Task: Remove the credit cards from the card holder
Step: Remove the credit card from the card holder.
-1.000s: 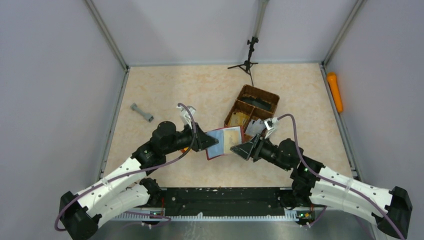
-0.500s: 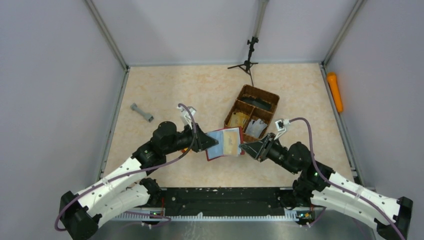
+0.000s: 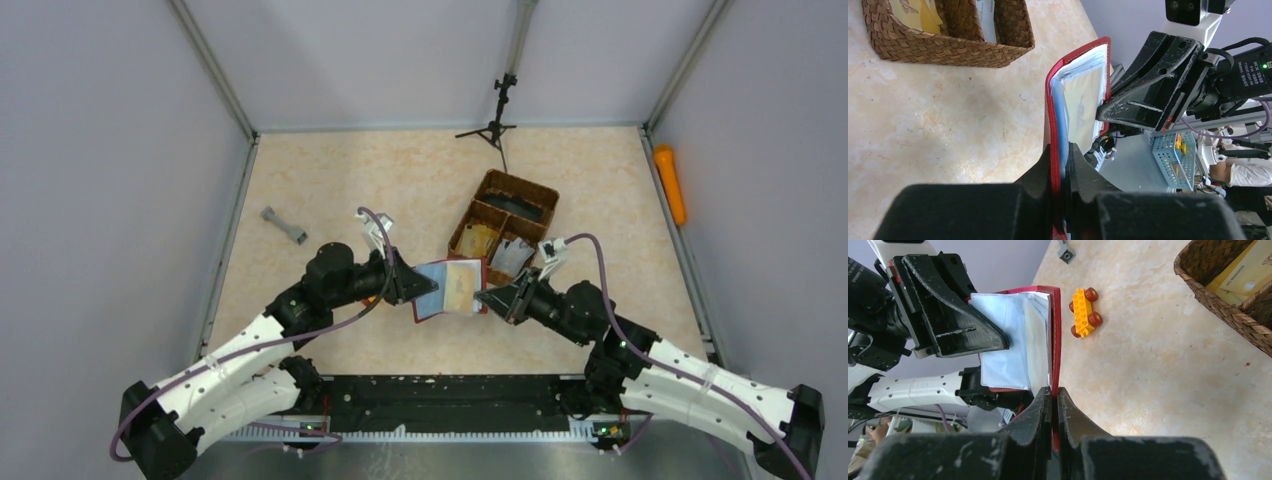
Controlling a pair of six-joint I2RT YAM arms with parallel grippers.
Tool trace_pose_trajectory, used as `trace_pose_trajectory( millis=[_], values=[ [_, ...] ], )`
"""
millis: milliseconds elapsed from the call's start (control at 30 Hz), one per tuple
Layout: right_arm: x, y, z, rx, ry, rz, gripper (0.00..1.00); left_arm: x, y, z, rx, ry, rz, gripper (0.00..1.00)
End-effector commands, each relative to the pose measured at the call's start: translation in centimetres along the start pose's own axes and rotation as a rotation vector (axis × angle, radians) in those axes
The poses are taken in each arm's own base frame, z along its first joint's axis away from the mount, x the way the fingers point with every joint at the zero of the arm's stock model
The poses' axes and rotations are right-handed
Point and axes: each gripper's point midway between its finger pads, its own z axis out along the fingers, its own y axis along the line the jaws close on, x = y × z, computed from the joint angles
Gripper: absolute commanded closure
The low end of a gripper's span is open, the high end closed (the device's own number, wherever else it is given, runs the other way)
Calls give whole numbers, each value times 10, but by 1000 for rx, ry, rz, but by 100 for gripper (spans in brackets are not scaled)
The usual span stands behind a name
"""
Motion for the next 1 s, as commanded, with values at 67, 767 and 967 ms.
trace_pose_trajectory(
  millis=[67,767,967],
  values=[
    [-7,25,-2,-101,-8,-9,99,-7,-8,3,52,-29,18,99],
    [-2,44,4,-186,27,2,100,8,-14,20,137,80,4,98],
    [-2,20,8,-63,28,-34,91,5,-17,16,142,63,15,98]
  ],
)
